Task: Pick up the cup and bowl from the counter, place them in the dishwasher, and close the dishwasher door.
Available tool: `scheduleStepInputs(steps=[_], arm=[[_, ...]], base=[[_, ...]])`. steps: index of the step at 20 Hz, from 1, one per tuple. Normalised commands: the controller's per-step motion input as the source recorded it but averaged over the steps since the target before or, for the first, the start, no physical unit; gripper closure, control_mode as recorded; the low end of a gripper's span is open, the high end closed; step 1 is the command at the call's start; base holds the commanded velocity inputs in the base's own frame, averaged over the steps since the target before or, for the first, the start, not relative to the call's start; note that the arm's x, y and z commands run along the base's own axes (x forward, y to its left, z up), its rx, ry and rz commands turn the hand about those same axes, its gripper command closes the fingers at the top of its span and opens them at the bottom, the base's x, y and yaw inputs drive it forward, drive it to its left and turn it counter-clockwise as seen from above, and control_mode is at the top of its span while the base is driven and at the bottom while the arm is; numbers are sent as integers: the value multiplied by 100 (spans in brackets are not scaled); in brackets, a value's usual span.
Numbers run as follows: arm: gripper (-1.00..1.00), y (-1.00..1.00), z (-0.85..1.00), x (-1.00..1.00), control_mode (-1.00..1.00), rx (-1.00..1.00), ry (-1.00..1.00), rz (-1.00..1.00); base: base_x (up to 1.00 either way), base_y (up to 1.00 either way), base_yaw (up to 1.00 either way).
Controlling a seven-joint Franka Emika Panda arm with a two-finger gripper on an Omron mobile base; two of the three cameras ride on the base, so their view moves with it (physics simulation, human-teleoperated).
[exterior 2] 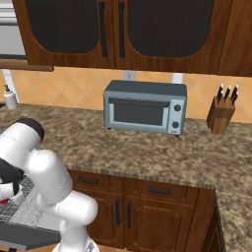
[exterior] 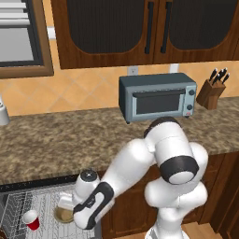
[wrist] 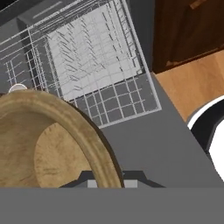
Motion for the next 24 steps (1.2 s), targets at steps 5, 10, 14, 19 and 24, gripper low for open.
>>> scheduleStepInputs(steps=[5,10,14,19,24], arm=[[100,0,-34,-8,-100,0,0,0],[100,0,-2,-4,-100,0,-2,0],[100,0,0,0,-100,0,0,0],[100,6,0,5,-100,-1,0,0],[100,43,15,17,-100,-5,8,2]], base=[[0,0,0],[0,0,0],[0,0,0],[0,0,0],[0,0,0]])
